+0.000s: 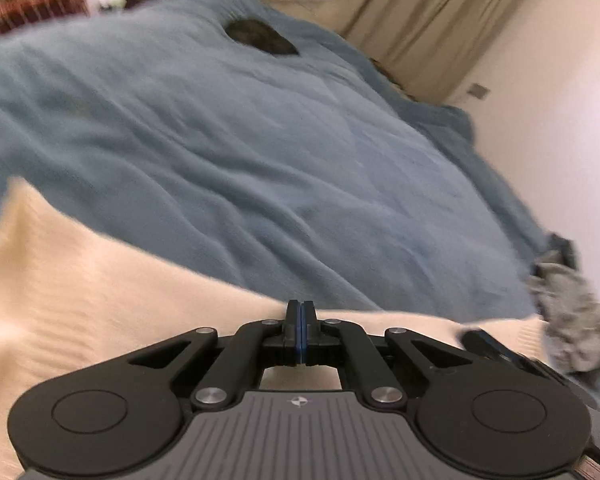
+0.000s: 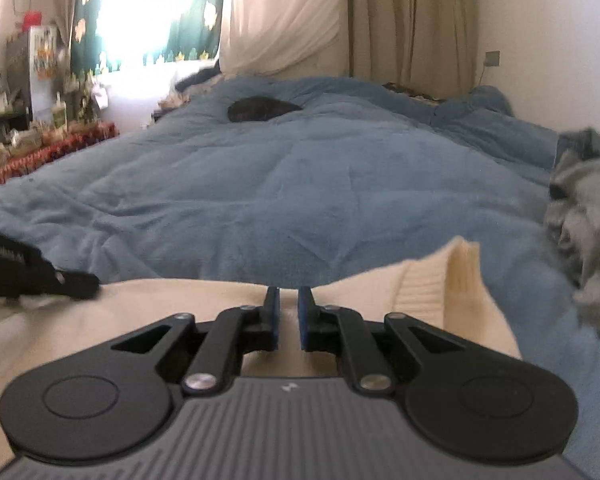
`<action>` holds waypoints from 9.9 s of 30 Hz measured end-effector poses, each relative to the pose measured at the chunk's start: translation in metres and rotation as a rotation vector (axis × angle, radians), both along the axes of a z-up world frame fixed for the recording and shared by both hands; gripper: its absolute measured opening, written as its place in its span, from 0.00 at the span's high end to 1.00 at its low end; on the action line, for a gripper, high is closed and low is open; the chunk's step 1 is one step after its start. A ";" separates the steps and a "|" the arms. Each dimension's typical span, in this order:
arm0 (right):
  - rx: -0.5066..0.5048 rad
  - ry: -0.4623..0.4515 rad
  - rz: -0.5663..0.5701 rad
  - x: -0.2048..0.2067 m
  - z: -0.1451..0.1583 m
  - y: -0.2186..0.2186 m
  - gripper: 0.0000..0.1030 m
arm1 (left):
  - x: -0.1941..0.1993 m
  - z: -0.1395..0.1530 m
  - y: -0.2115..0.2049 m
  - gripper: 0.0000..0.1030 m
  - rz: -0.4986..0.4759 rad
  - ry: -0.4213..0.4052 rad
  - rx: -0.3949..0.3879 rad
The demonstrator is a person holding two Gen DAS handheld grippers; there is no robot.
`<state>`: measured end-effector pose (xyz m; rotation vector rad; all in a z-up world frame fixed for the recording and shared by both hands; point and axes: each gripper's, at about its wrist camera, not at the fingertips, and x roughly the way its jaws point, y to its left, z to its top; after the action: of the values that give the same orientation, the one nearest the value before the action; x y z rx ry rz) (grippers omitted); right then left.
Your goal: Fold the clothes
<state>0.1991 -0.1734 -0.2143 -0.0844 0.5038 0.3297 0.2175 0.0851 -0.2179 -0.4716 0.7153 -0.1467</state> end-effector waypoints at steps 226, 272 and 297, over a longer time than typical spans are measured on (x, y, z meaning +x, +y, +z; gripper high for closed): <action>0.096 0.107 -0.106 -0.080 0.051 -0.123 0.86 | 0.016 0.042 0.090 0.93 0.025 0.064 0.187; -0.057 0.115 0.079 -0.064 0.033 -0.034 0.87 | -0.042 0.031 0.025 0.99 -0.100 0.067 0.145; -0.076 0.064 0.096 -0.027 0.058 0.007 0.87 | 0.015 0.045 -0.027 0.97 -0.167 -0.010 0.118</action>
<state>0.1726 -0.1668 -0.1566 -0.1723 0.5773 0.4084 0.2322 0.0584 -0.1733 -0.2978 0.7494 -0.2616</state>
